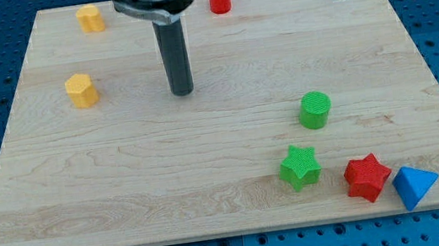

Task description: Point your arm at green star

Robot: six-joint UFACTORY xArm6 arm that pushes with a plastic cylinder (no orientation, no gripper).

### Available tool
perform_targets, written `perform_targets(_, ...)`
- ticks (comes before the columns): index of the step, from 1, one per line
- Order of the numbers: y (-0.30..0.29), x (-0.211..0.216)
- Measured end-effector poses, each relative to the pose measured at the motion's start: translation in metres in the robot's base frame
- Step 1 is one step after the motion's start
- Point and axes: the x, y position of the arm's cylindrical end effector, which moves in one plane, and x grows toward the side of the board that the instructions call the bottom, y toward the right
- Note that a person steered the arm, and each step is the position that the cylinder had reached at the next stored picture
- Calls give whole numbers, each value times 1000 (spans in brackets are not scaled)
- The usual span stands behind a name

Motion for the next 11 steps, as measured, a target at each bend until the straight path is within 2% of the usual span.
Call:
perform_targets(2,26,64)
perform_targets(4,31,146)
perform_targets(5,30,151)
perform_targets(6,41,183)
perform_targets(9,69,190)
perform_targets(11,131,190)
